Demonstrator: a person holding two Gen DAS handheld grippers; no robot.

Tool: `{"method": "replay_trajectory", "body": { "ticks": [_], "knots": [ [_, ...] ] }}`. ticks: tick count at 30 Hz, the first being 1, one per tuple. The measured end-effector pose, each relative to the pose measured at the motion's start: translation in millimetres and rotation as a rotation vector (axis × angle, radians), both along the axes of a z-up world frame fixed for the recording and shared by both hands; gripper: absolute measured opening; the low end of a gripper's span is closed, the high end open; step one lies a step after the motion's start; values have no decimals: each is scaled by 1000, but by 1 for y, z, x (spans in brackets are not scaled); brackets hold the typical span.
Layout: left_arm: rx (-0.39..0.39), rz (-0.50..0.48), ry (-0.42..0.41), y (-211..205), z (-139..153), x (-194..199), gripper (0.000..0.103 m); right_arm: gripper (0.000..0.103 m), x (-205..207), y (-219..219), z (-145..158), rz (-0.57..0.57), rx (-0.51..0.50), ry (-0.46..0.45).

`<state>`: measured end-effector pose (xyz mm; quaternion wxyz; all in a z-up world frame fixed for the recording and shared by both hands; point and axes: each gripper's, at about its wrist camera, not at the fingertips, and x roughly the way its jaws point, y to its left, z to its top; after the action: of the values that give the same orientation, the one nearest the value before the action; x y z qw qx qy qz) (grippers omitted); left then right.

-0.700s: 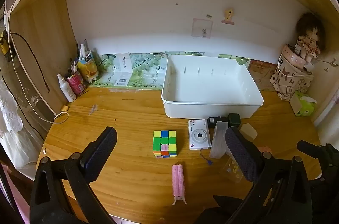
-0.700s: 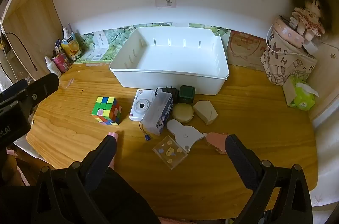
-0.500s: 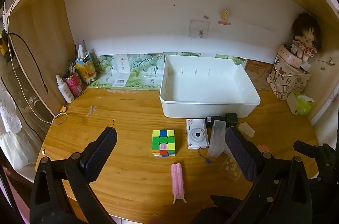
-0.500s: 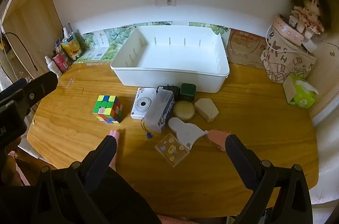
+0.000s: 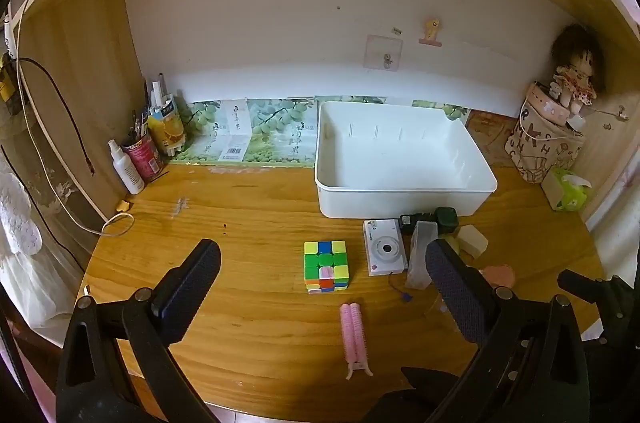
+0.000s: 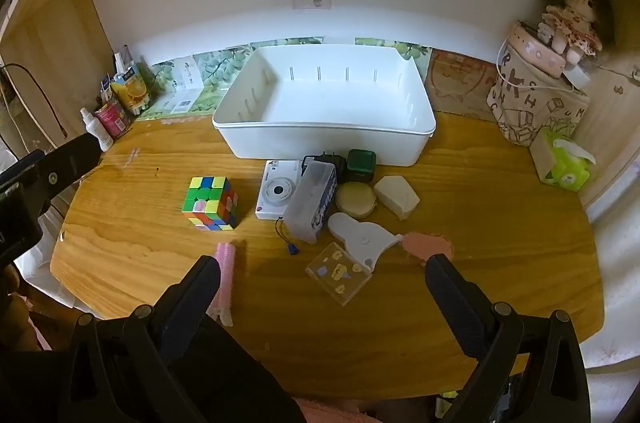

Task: Organize rigid objects
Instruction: 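Move the left tool toward the pink hair curlers on the desk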

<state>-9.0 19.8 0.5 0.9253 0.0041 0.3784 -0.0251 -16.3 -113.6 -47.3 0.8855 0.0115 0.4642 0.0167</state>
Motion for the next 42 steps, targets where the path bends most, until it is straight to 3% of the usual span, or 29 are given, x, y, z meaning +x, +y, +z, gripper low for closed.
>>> {"method": "replay_trajectory", "body": {
  "ticks": [13,24,33,42],
  "knots": [
    [-24,-113,37,13,-9,10,102,102,-10,16,-10,-95,-8,45],
    [-9,-171,146,6,-30,19,102,102,-17,11,-26,-156,15,125],
    [1,-129,340,-5,-67,37,102,102,-6,-5,-46,-130,62,243],
    [11,-78,605,-22,-117,51,102,102,25,-24,-69,-54,112,357]
  ]
}}
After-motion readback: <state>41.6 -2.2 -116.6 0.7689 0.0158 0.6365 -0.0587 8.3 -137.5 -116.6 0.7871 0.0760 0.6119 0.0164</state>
